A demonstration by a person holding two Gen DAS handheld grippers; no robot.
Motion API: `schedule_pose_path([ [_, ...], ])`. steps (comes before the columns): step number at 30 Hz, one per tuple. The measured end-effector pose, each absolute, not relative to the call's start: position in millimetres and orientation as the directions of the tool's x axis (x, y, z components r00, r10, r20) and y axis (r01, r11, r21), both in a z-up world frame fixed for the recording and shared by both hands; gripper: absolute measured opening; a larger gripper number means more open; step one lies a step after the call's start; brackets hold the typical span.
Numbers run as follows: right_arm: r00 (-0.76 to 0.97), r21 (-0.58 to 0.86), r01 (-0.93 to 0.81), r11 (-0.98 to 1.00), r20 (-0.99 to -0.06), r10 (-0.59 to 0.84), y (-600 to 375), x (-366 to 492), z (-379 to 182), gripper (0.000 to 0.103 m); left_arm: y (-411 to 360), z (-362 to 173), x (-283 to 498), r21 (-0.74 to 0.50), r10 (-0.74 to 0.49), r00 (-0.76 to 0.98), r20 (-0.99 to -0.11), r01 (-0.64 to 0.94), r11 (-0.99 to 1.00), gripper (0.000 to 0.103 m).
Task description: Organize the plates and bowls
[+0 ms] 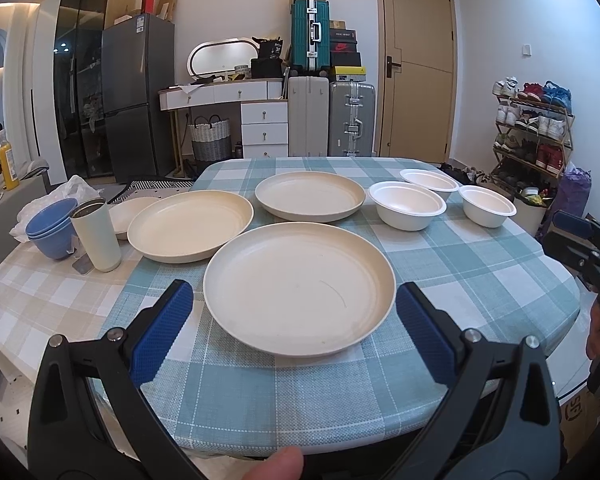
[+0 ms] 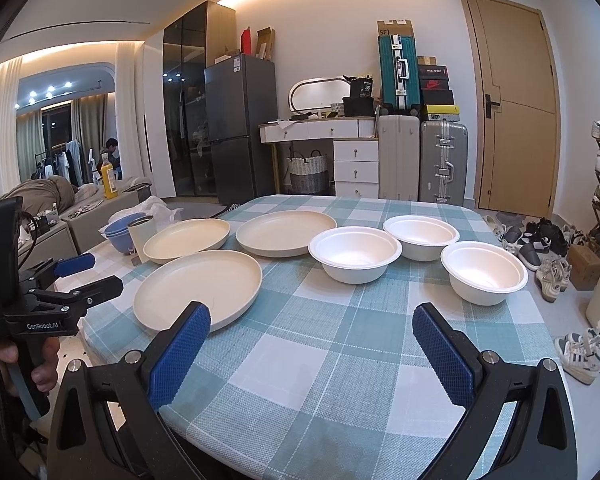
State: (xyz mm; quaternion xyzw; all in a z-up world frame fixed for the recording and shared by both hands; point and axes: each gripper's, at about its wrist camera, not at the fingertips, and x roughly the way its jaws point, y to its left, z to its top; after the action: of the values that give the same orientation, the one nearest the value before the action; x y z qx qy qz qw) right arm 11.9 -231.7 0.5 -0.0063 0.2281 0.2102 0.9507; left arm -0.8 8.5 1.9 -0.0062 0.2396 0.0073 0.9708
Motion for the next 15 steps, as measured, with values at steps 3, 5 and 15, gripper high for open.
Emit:
schedule_pose_path([
  [3, 0.805, 0.089, -0.401, 0.912, -0.441, 0.397, -231.7, 12.9, 0.2, 0.103, 10.7, 2.2, -0.6, -0.006, 0.015, 0.883, -0.469, -0.020, 1.000, 0.101],
  [5, 0.803, 0.090, -0.400, 0.912, -0.445, 0.396, -231.8, 15.0, -0.6, 0.103, 12.9, 2.9, -0.9, -0.008, 0.017, 0.883, -0.469, -0.024, 1.000, 0.101],
  [15, 0.799, 0.087, -0.411, 0.908, -0.445, 0.405, -228.3, 16.9, 0.5, 0.103, 15.1, 3.9, 0.0, -0.007, 0.024, 0.882, -0.470, -0.031, 1.000, 0.101],
])
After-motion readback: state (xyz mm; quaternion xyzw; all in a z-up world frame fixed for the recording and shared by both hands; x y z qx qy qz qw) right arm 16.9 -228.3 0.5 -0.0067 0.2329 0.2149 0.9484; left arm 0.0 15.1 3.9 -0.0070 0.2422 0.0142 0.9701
